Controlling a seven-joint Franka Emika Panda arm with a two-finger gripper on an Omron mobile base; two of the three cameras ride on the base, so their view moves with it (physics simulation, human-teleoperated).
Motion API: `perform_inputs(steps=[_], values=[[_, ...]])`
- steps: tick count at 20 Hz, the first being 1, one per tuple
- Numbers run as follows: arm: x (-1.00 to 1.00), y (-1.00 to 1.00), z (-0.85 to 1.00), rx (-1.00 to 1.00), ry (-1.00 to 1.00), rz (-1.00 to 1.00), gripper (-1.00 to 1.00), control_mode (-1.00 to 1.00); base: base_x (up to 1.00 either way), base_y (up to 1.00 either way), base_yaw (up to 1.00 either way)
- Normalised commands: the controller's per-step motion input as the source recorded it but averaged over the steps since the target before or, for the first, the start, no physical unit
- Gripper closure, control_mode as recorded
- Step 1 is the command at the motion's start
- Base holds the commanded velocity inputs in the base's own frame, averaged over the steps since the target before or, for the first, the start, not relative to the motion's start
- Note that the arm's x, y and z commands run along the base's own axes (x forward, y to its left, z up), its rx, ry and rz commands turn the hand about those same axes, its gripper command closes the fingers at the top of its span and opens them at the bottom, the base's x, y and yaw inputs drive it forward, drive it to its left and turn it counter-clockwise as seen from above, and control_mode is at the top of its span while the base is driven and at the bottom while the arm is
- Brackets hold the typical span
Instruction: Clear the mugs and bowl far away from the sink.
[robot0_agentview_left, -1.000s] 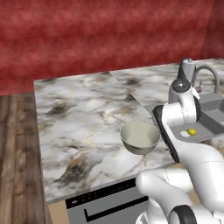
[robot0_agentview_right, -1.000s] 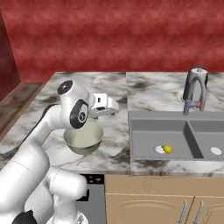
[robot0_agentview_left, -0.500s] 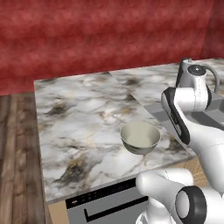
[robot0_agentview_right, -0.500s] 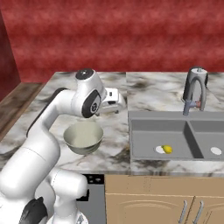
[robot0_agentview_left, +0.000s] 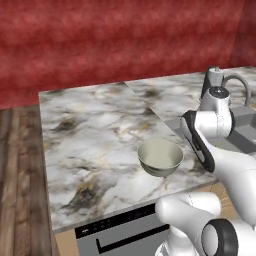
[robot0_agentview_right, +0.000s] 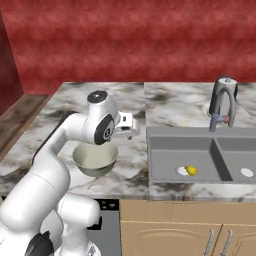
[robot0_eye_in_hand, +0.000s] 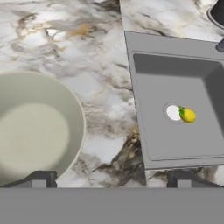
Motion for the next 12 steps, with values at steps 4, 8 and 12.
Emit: perform_inputs(steps=[4, 8, 12], values=[[0.0, 0.33, -0.48, 0.05, 0.0, 0.01, -1.0, -1.0, 0.0, 0.0, 0.0], [0.0, 0.39, -0.36, 0.1, 0.0, 0.0, -1.0, -1.0, 0.0, 0.0, 0.0], [0.04, 0.22, -0.25, 0.11, 0.0, 0.0, -1.0, -1.0, 0.0, 0.0, 0.0]])
